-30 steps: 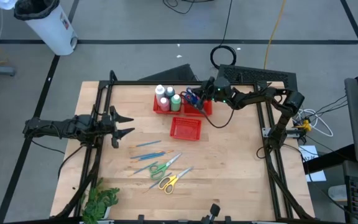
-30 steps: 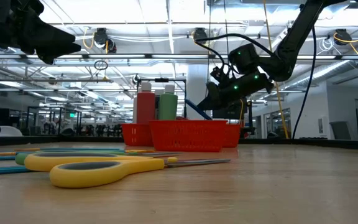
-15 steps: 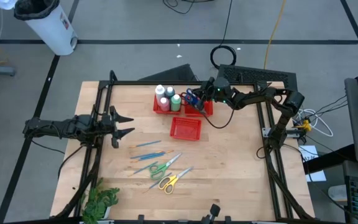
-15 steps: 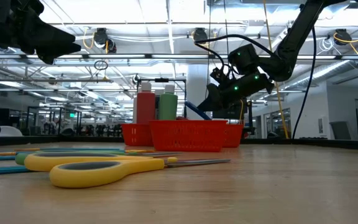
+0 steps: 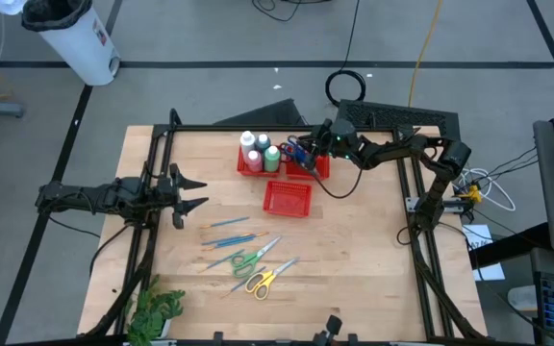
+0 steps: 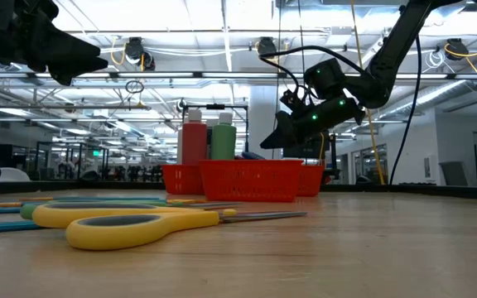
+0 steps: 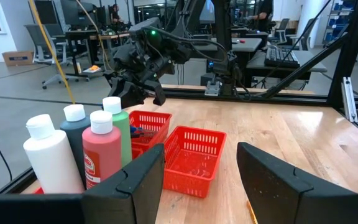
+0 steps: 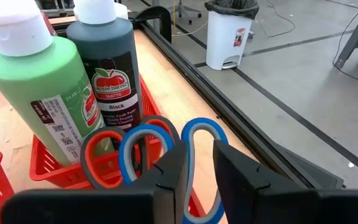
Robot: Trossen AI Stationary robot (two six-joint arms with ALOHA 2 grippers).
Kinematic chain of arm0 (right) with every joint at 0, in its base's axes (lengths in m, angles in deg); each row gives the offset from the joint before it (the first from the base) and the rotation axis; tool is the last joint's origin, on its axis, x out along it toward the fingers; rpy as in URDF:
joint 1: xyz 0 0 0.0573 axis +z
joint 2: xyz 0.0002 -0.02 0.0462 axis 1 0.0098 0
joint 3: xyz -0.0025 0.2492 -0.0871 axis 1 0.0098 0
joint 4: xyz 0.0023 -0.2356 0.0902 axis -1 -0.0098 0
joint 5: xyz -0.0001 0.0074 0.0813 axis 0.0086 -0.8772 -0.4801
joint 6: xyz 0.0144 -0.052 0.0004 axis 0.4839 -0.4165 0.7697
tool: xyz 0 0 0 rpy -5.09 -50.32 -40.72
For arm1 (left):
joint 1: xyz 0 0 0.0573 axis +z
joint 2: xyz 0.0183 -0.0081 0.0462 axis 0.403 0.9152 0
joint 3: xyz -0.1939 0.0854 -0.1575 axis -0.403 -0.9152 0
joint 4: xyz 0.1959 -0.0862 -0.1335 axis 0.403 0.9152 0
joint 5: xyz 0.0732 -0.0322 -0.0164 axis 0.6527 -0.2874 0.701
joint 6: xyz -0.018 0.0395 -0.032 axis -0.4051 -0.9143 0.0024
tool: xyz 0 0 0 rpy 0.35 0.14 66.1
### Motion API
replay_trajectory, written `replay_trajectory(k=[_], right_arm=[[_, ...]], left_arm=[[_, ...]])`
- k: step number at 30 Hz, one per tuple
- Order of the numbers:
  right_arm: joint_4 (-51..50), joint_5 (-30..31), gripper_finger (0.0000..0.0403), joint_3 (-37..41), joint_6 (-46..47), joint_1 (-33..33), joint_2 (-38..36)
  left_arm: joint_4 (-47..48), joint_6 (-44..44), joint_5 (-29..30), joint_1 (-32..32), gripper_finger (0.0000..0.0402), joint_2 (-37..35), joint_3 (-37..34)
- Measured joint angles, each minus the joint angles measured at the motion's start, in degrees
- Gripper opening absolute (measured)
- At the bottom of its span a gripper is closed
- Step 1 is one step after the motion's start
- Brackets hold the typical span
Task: Pick & Place Paint Supplies
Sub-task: Adjust the top right red bin
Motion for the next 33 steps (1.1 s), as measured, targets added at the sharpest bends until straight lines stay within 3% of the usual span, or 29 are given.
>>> replay_trajectory(k=[6,14,18,23,27,30,33], right_arm=[[-3.9,-0.2,0.0087,0.0,3.4,1.1,-5.7],[-25.0,-0.2,0.0093,0.4,2.8,4.5,-18.8],[-32.1,-0.1,0.0086,4.7,4.4,5.0,-24.5],[-31.2,1.1,0.0077,14.3,10.0,4.9,-30.7],[-30.0,9.2,0.0067,21.3,13.3,4.9,-35.6],[-23.9,13.9,0.0051,26.6,15.1,4.9,-37.3],[-16.9,14.7,0.0021,30.0,15.1,4.9,-37.3]], left_arm=[[0.0,0.0,0.0,0.0,0.0209,0.0,0.0],[0.0,0.0,0.0,0.0,0.0209,0.0,0.0],[0.0,0.0,0.0,0.0,0.0209,0.0,0.0],[0.0,0.0,0.0,0.0,0.0209,0.0,0.0],[0.0,0.0,0.0,0.0,0.0209,0.0,0.0],[0.0,0.0,0.0,0.0,0.0209,0.0,0.0],[0.0,0.0,0.0,0.0,0.0209,0.0,0.0]])
